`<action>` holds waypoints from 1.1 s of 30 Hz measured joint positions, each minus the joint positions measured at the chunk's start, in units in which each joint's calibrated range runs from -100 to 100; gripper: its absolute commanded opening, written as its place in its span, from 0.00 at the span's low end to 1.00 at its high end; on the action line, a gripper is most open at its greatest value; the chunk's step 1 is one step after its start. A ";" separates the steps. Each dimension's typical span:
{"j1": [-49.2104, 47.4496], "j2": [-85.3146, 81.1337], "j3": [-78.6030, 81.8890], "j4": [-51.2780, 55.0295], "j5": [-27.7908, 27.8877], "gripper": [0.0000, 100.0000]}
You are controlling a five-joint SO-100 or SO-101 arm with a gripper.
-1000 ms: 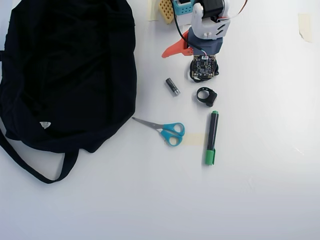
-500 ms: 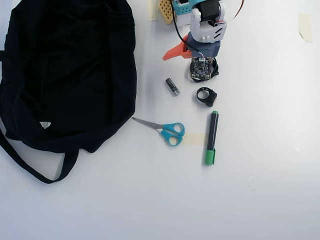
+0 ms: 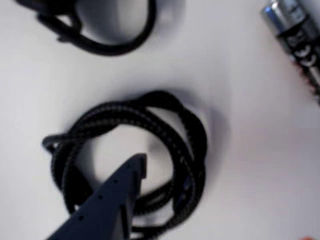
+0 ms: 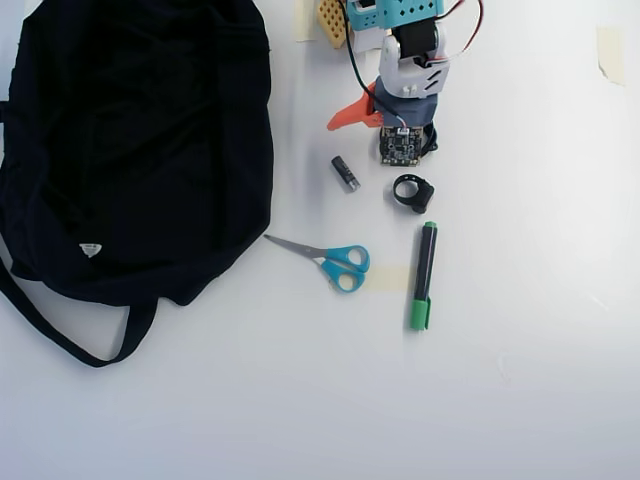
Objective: Put the cable into the black bag
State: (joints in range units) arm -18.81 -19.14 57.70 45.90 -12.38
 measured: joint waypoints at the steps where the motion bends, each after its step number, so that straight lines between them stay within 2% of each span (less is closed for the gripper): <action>1: -0.07 0.83 0.00 -0.77 0.00 0.52; 14: -0.07 2.74 -0.16 -2.32 -1.07 0.50; 26: -1.10 2.41 -0.16 -2.40 -1.17 0.15; 31: -1.03 2.41 -0.24 -2.40 -1.37 0.04; 33: -1.03 2.74 -0.24 -2.40 -1.27 0.02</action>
State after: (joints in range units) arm -19.84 -16.40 57.47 43.50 -13.65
